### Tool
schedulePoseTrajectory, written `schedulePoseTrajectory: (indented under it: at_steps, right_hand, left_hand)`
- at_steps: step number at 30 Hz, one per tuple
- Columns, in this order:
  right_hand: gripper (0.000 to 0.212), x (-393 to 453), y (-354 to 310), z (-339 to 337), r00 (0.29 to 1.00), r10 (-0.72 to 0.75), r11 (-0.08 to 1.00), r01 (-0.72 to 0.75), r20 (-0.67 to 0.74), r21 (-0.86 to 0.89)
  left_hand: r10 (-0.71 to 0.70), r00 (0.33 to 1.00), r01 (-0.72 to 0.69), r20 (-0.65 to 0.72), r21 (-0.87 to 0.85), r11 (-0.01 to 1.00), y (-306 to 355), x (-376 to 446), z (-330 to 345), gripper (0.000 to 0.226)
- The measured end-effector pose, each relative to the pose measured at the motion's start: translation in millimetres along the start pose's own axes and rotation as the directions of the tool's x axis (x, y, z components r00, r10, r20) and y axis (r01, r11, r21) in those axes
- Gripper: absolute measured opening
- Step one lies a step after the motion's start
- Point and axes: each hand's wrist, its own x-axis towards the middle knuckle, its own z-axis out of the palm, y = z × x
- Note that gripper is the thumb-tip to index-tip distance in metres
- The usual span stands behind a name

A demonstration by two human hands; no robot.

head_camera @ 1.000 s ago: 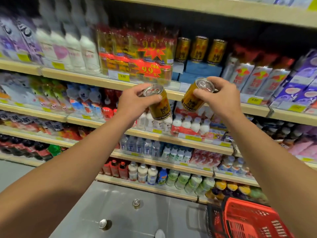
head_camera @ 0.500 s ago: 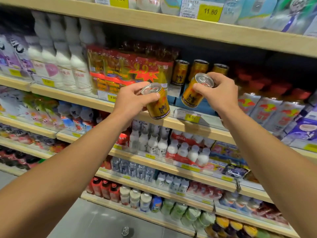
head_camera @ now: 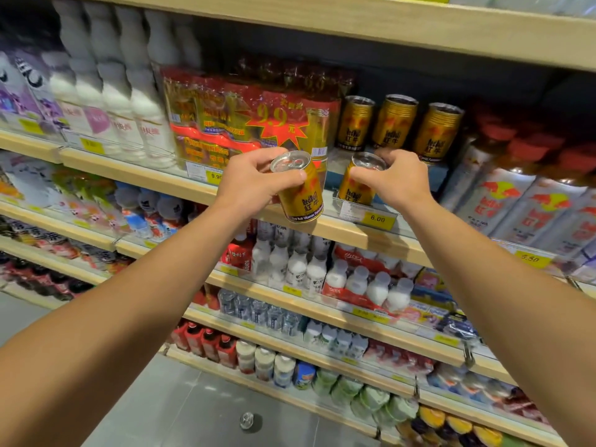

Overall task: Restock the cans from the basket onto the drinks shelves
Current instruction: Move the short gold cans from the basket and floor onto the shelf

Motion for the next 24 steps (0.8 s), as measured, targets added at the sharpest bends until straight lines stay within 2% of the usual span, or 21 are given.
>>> schedulePoseTrajectory:
  at_steps: [8, 13, 21, 24]
  right_hand:
    - [0.069, -4, 8, 14, 0.998, 0.018, 1.0, -0.019, 0.059, 0.016]
    - [0.083, -6, 13, 10, 0.99, 0.018, 0.999, -0.023, 0.138, 0.03]
    - [0.063, 0, 15, 12, 0.98, -0.065, 0.998, 0.066, 0.186, 0.002]
    - [0.062, 1, 15, 13, 0.977, -0.084, 0.996, 0.085, 0.198, 0.004]
  left_hand:
    - [-0.015, 1.0, 0.015, -0.006, 0.0, 1.0, -4, 2, 4, 0.035]
    - [-0.025, 0.999, 0.026, -0.034, 0.008, 1.0, -5, -2, 6, 0.029]
    - [-0.018, 0.999, 0.018, -0.027, -0.01, 1.0, -4, -2, 7, 0.033]
    - [-0.016, 1.0, 0.016, -0.021, -0.009, 1.0, -3, -1, 6, 0.033]
